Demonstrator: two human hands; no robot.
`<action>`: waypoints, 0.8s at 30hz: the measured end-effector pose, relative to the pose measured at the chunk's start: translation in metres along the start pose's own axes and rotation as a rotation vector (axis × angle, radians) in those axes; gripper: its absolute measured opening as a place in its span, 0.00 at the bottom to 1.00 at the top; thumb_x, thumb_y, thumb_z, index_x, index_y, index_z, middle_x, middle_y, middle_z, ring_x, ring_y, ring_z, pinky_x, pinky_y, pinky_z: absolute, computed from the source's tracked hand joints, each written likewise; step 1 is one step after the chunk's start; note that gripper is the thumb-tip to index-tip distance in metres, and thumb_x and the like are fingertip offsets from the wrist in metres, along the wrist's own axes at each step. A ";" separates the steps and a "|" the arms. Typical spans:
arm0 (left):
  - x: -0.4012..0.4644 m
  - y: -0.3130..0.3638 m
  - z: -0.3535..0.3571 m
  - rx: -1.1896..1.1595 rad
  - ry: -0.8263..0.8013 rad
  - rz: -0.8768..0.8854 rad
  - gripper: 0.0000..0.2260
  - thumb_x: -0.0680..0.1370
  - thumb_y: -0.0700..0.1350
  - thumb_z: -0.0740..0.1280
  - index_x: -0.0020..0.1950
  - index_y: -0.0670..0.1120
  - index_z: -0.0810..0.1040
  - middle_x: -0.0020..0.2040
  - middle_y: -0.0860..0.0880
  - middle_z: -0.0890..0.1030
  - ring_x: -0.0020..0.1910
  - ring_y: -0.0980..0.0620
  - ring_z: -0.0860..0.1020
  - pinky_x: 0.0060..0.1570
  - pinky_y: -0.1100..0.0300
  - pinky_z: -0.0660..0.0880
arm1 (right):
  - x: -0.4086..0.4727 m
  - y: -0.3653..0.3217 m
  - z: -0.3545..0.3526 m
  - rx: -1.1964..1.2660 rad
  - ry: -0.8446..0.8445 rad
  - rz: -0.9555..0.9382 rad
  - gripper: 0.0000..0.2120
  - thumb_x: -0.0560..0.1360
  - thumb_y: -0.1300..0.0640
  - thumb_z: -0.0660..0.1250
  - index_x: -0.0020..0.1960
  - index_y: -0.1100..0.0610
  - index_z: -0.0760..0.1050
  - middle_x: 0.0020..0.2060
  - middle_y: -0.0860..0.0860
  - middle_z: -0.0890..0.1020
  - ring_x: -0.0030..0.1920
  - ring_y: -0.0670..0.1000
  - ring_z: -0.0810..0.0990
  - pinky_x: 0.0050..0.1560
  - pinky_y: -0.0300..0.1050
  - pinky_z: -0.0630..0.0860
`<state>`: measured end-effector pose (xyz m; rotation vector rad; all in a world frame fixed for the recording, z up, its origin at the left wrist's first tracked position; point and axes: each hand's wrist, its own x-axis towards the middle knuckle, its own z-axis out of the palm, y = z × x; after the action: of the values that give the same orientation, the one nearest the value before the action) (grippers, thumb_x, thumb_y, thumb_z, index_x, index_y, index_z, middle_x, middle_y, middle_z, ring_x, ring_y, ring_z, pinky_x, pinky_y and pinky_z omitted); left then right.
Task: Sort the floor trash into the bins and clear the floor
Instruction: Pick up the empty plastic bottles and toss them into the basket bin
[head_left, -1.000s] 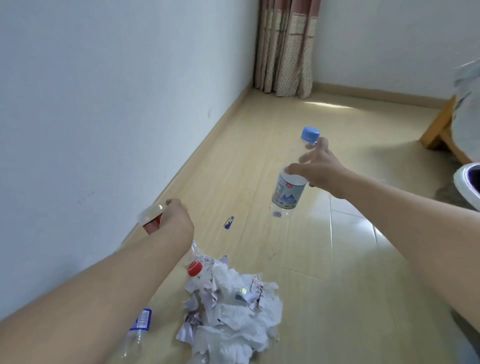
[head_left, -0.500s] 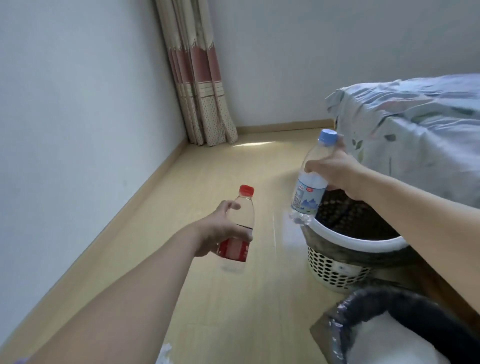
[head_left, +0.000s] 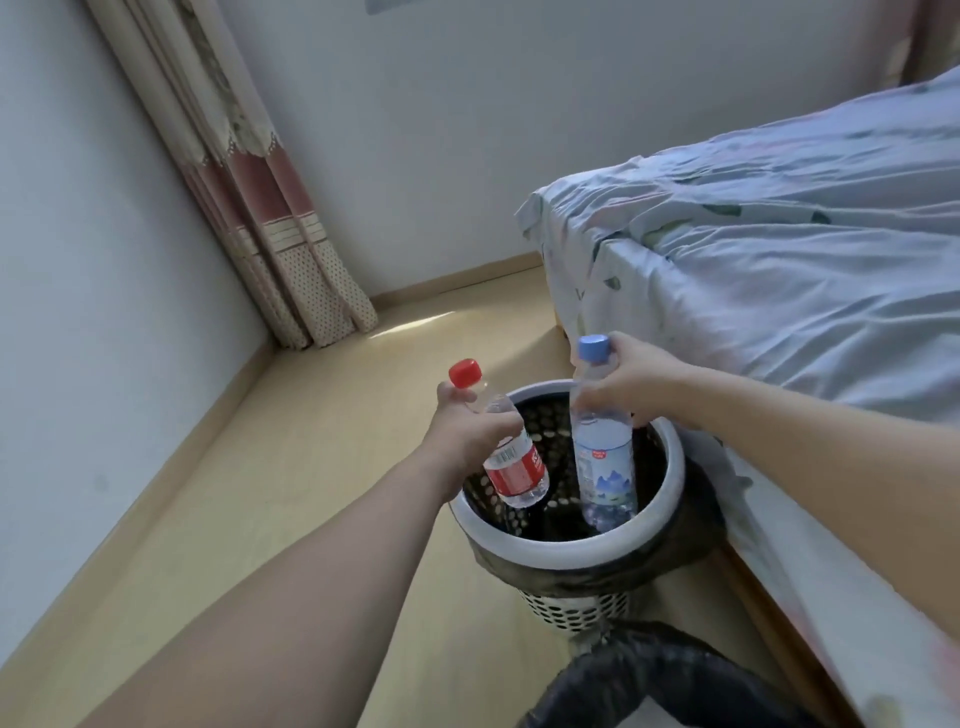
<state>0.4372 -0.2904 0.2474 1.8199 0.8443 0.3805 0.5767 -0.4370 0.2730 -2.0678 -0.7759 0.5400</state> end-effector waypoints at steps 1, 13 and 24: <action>0.006 -0.004 0.005 -0.007 0.010 -0.013 0.27 0.71 0.41 0.73 0.62 0.51 0.61 0.51 0.49 0.72 0.48 0.52 0.74 0.54 0.45 0.78 | 0.005 0.000 0.006 -0.062 -0.019 -0.005 0.25 0.65 0.53 0.75 0.58 0.50 0.70 0.48 0.52 0.79 0.46 0.52 0.80 0.42 0.49 0.81; 0.069 -0.048 0.045 0.323 -0.165 -0.027 0.23 0.68 0.47 0.75 0.57 0.51 0.69 0.50 0.49 0.76 0.47 0.52 0.76 0.38 0.54 0.77 | 0.028 0.030 0.040 -0.690 -0.182 -0.044 0.16 0.73 0.55 0.70 0.51 0.55 0.62 0.43 0.50 0.72 0.44 0.52 0.73 0.30 0.40 0.66; 0.094 -0.079 0.094 0.911 -0.287 -0.008 0.07 0.70 0.38 0.69 0.46 0.43 0.78 0.43 0.46 0.80 0.43 0.48 0.80 0.39 0.56 0.78 | 0.048 0.054 0.056 -0.896 -0.306 -0.107 0.09 0.77 0.63 0.63 0.58 0.59 0.73 0.39 0.52 0.74 0.40 0.52 0.76 0.37 0.43 0.73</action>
<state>0.5313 -0.2730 0.1263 2.6121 0.8861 -0.3397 0.5943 -0.3974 0.1929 -2.7531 -1.4996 0.5013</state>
